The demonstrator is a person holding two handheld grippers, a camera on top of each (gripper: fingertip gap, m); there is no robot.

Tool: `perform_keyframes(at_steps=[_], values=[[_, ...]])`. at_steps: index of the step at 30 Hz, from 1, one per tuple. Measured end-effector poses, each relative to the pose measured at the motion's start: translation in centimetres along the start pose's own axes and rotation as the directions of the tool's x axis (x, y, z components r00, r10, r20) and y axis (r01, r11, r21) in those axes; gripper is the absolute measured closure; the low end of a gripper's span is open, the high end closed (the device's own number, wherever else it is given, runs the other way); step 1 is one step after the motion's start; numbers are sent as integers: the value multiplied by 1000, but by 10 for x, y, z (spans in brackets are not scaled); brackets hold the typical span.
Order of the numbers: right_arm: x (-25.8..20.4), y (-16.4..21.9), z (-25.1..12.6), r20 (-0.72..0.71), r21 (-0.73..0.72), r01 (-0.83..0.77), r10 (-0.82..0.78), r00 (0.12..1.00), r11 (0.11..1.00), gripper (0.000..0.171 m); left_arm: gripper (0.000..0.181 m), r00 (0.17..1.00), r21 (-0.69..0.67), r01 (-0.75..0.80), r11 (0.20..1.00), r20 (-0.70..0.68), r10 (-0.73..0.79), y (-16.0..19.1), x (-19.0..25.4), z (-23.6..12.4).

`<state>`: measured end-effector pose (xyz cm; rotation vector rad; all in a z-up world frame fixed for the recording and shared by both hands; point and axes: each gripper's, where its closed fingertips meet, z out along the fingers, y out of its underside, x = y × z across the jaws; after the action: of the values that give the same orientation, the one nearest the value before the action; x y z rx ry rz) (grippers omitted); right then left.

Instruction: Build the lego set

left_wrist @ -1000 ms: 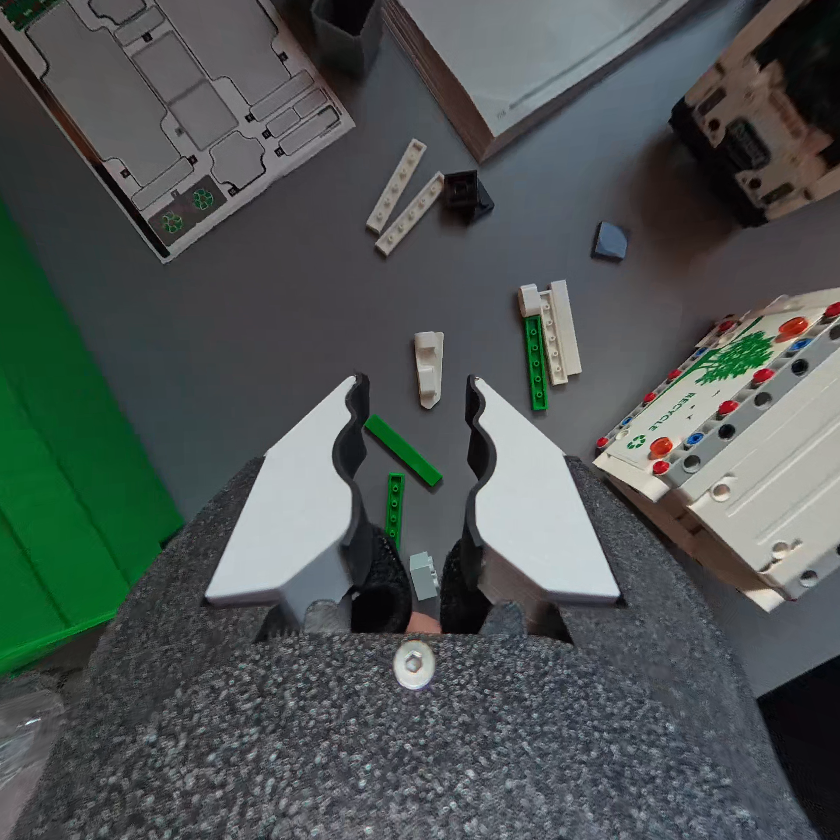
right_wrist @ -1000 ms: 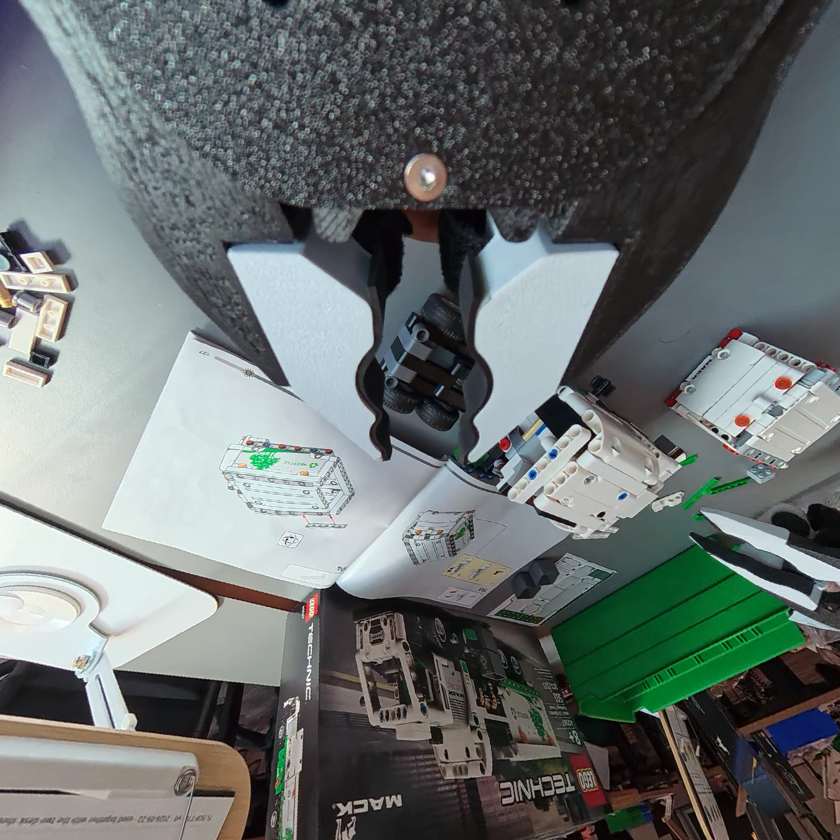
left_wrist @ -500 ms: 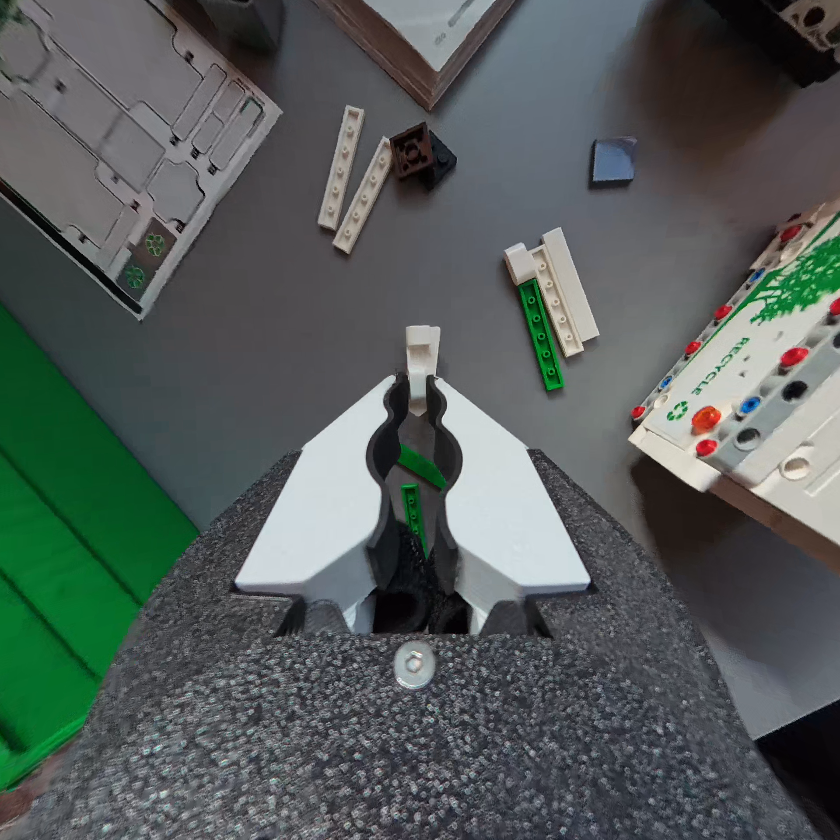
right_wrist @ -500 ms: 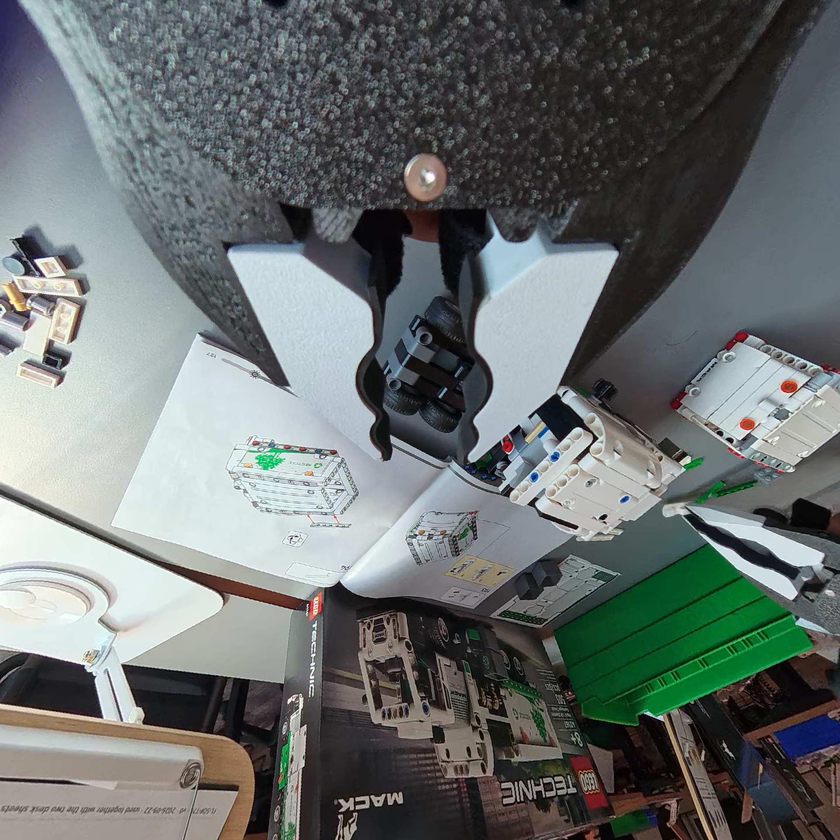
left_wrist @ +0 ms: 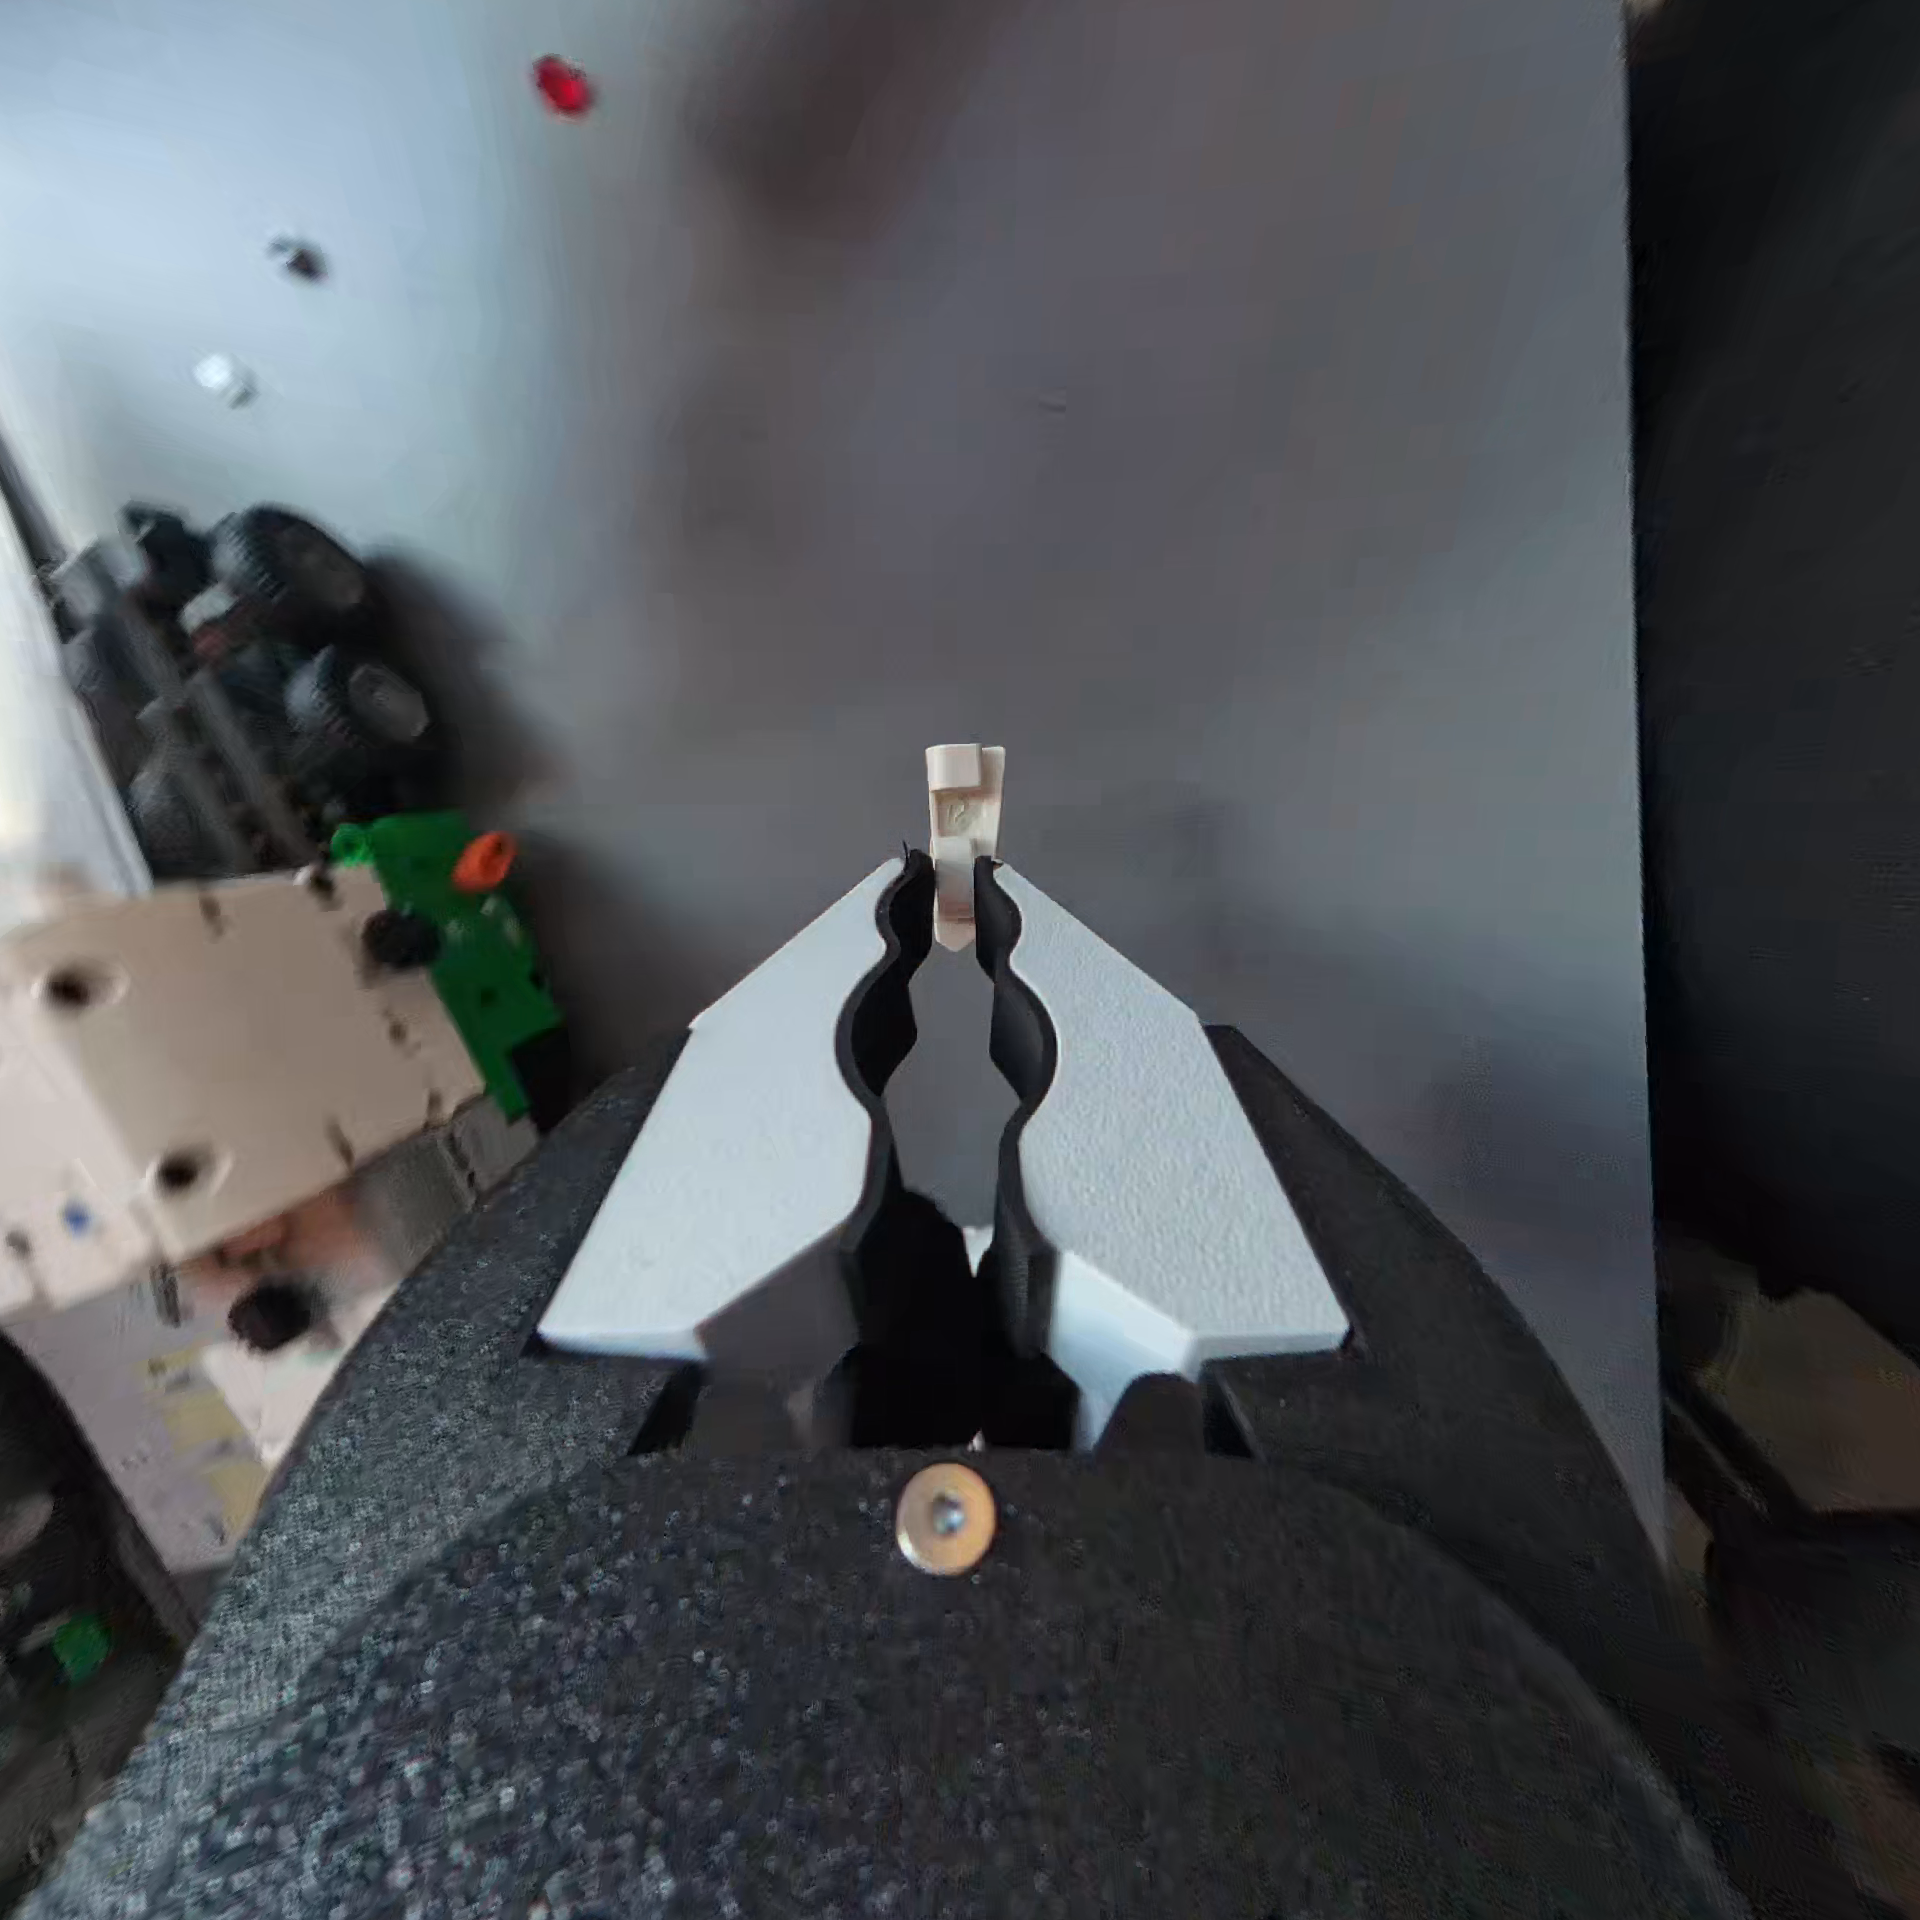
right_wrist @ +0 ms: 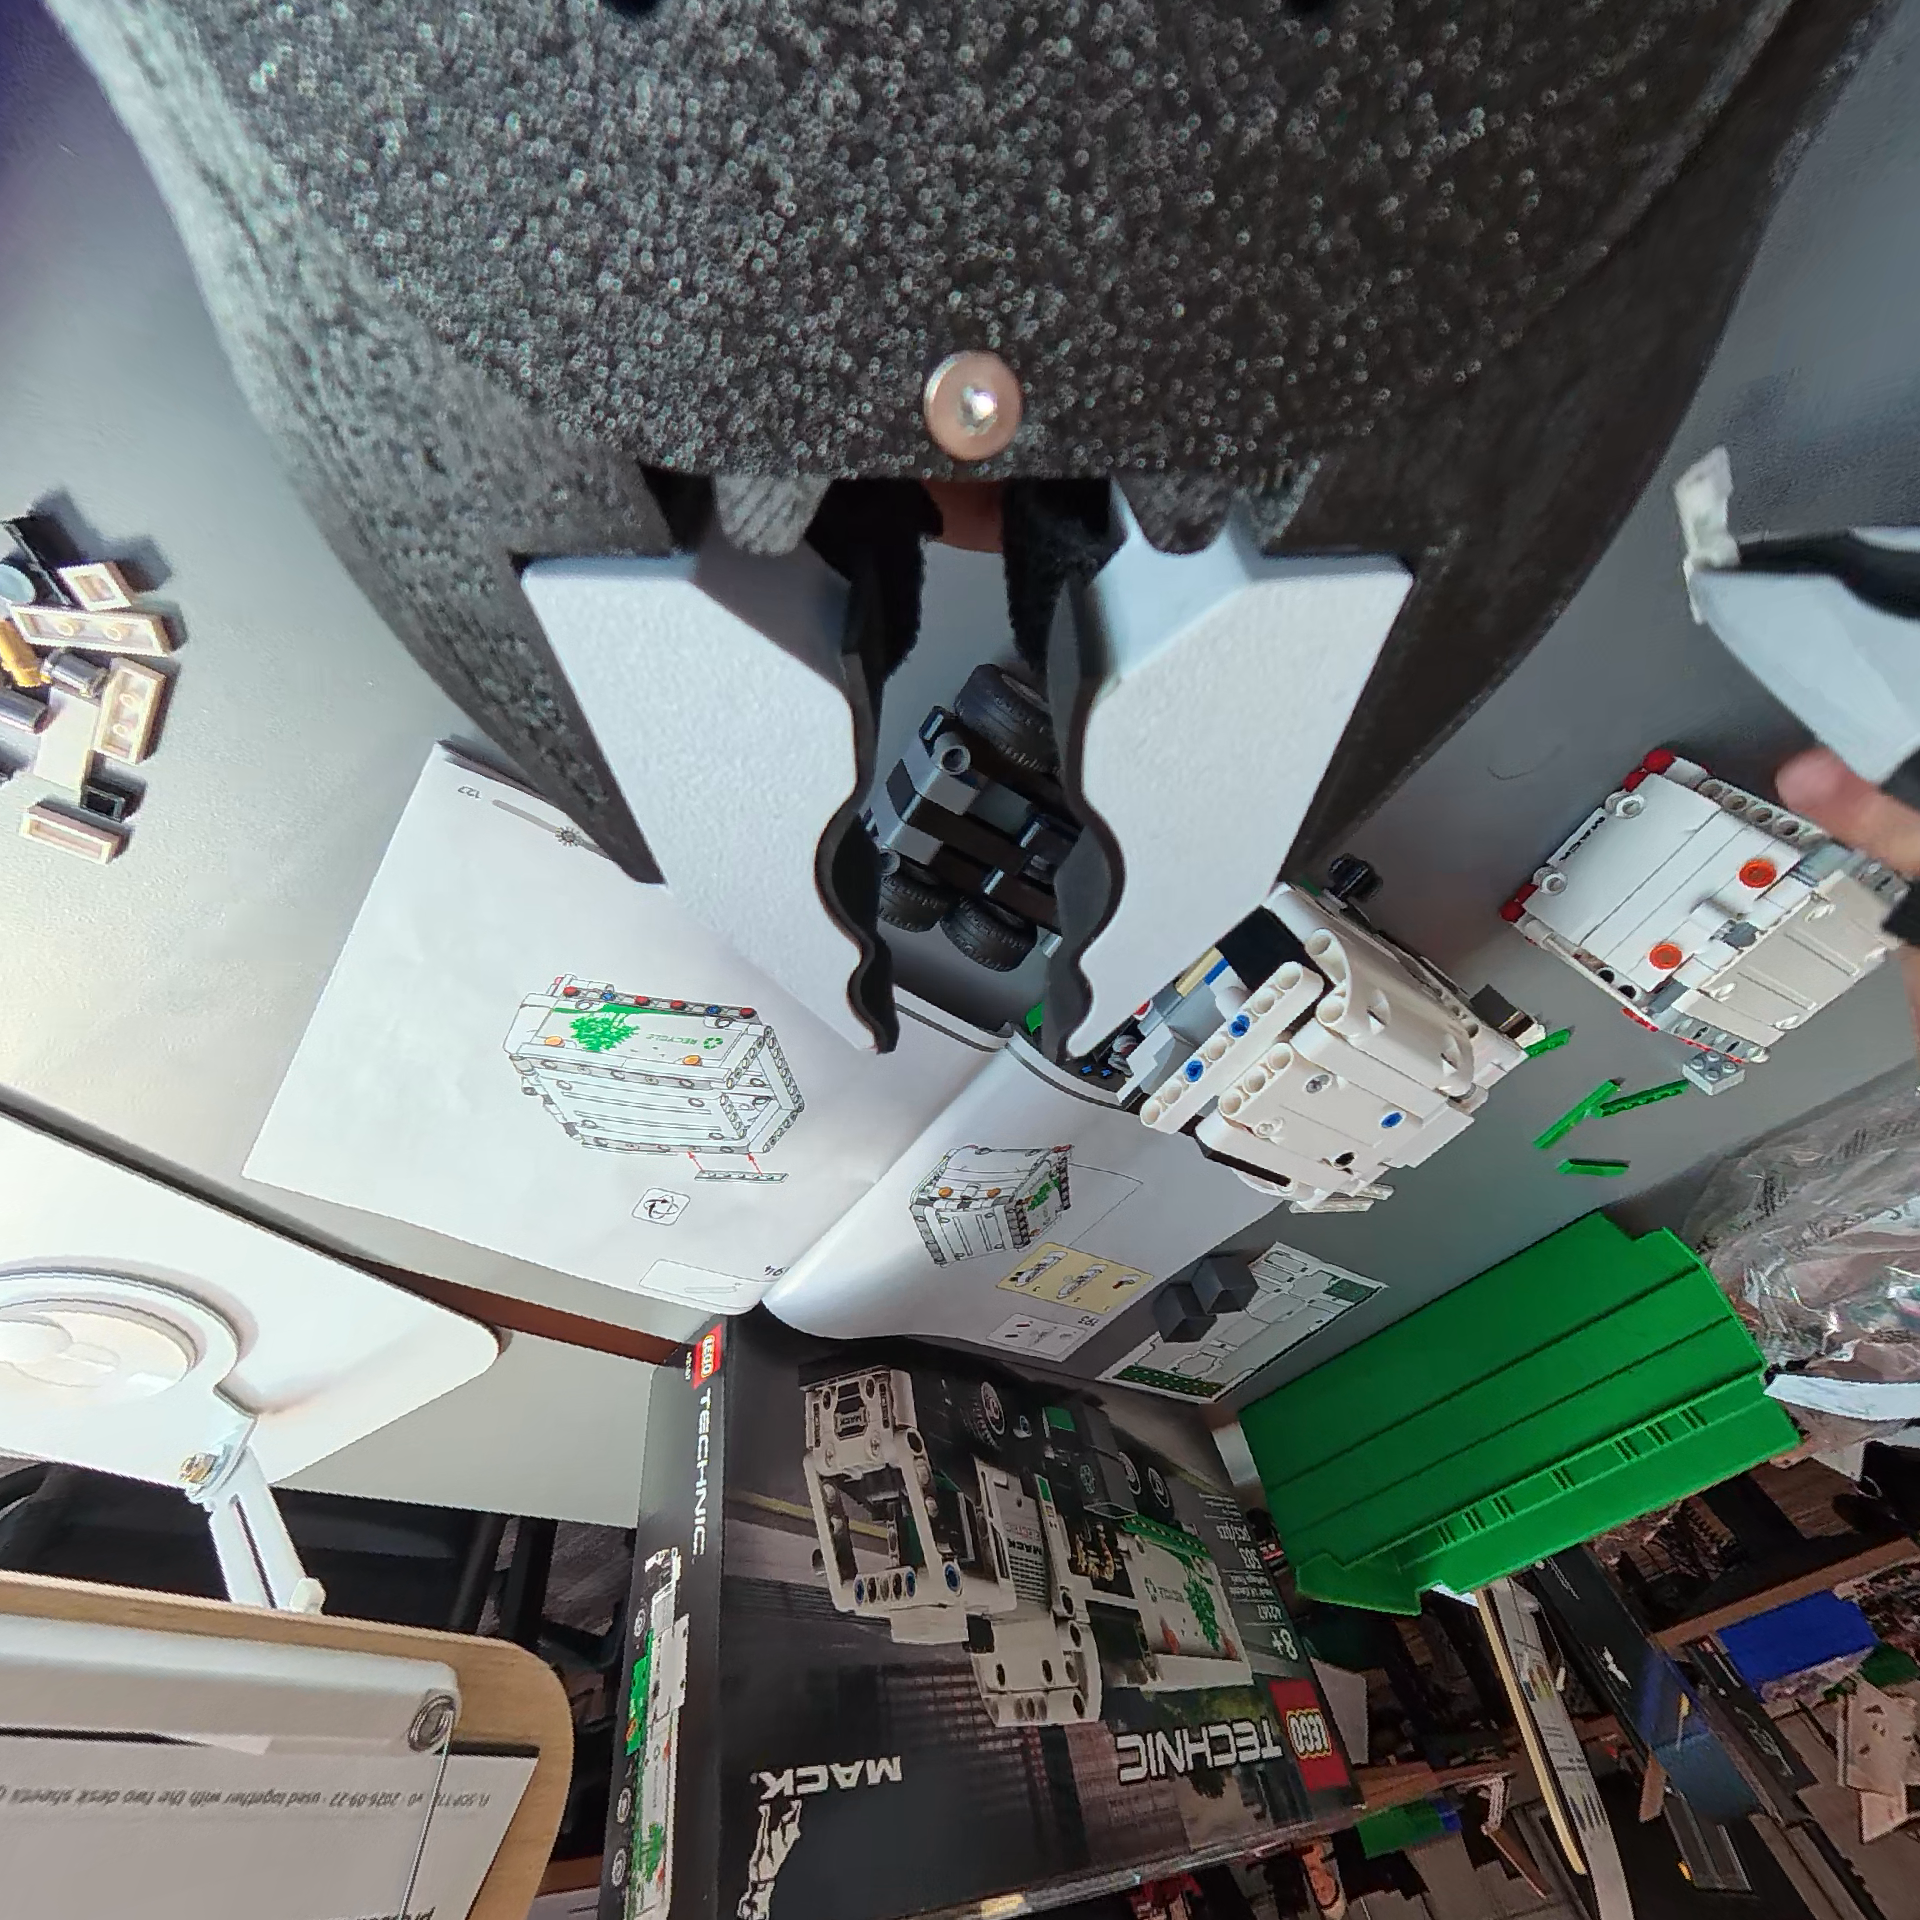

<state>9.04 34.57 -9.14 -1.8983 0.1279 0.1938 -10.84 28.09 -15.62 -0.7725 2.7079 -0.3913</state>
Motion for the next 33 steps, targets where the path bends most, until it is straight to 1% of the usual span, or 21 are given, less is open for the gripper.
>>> perform_keyframes(at_steps=[2, 5, 8, 11, 16, 17, 19, 21, 22, 24, 25, 27, 29, 31, 33], values=[[-2, 1, 1, 6, -4, 2, -2, 1000, 1000, 143, 175, 992, -37, -109, 993, -74, 106, -9, 12, 17], [-6, 3, 3, 19, -9, 3, -3, 1000, 1000, 143, 175, 977, -101, -184, 978, -132, 170, -6, 11, 31], [-9, 4, 5, 18, -17, 21, -20, 1000, 1000, 143, 175, 963, -122, -222, 967, -181, 198, 0, 11, 37], [-9, 6, 6, 11, -27, 37, -36, 999, 999, 143, 175, 948, -103, -258, 961, -218, 231, -1, 15, 40], [-8, 7, 6, 11, -32, 37, -37, 999, 999, 143, 175, 934, -95, -297, 950, -234, 269, -3, 16, 40], [-8, 7, 6, 9, -32, 38, -38, 999, 999, 143, 172, 937, -92, -293, 952, -227, 266, -3, 16, 40], [-6, 7, 5, 5, -32, 37, -37, 999, 999, 143, 158, 948, -79, -269, 960, -197, 249, -5, 13, 39], [-5, 7, 5, 6, -31, 31, -31, 999, 999, 143, 155, 968, -38, -204, 978, -158, 196, -9, 8, 31], [-5, 7, 5, 6, -31, 29, -29, 1000, 999, 143, 155, 978, 6, -153, 988, -146, 152, -11, 6, 22], [-4, 7, 5, 5, -31, 26, -26, 1000, 999, 143, 155, 991, 138, -26, 990, -126, 43, -18, 3, -5], [-3, 8, 5, 4, -31, 25, -25, 1000, 999, 143, 155, 993, 222, 52, 974, -114, -27, -19, -1, -23], [-3, 8, 5, 4, -34, 22, -22, 1000, 999, 143, 155, 976, 374, 217, 902, -82, -201, -12, -15, -63], [-3, 9, 6, 4, -36, 23, -23, 1000, 999, 143, 156, 921, 481, 366, 797, -62, -385, 12, -29, -99], [-2, 9, 6, -1, -36, 27, -27, 1000, 999, 144, 157, 843, 544, 457, 704, -12, -538, 45, -39, -122], [-1, 11, 7, -3, -44, 27, -27, 1000, 999, 144, 159, 764, 550, 511, 660, 62, -643, 84, -43, -130]])
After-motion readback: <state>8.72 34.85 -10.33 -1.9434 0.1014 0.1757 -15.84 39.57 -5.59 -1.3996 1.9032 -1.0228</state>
